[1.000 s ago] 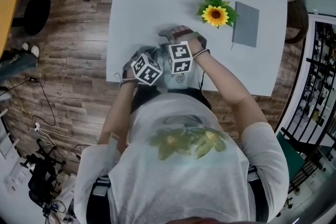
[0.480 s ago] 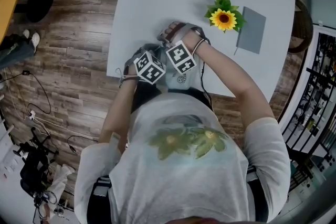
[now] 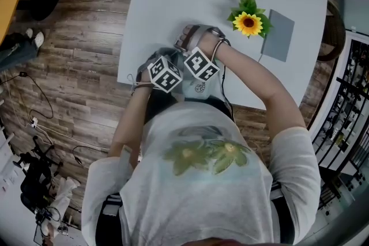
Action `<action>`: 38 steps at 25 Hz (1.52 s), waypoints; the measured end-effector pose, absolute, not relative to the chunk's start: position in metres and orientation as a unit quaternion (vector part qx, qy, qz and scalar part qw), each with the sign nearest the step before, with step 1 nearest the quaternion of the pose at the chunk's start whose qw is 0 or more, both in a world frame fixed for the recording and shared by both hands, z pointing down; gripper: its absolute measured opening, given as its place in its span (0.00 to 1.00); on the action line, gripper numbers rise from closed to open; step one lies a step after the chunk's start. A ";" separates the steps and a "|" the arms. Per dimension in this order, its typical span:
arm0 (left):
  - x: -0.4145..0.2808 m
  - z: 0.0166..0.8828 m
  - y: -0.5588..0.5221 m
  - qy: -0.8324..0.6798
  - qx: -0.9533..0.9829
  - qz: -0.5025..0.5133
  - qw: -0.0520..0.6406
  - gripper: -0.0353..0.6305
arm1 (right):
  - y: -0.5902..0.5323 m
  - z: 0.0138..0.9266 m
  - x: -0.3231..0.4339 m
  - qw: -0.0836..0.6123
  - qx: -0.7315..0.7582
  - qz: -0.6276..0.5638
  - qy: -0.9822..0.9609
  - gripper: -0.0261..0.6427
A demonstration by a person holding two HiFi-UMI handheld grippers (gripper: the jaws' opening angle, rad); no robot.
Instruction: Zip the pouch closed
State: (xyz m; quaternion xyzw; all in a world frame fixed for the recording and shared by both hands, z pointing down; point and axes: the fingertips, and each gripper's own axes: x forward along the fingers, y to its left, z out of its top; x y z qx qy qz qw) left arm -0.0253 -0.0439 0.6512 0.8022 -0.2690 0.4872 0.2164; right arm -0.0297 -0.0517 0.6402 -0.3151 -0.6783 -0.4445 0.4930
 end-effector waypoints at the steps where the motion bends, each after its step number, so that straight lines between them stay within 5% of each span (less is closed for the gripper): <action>1: -0.025 0.651 -0.044 -0.268 0.803 0.487 0.216 0.09 | -0.051 0.640 -0.029 0.487 -0.323 -0.458 -0.670 0.18; 15: -0.025 0.652 -0.044 -0.263 0.806 0.484 0.218 0.09 | -0.057 0.641 -0.021 0.516 -0.317 -0.395 -0.691 0.07; 38: -0.026 0.652 -0.045 -0.275 0.798 0.483 0.233 0.09 | -0.054 0.645 -0.023 0.527 -0.245 -0.327 -0.745 0.07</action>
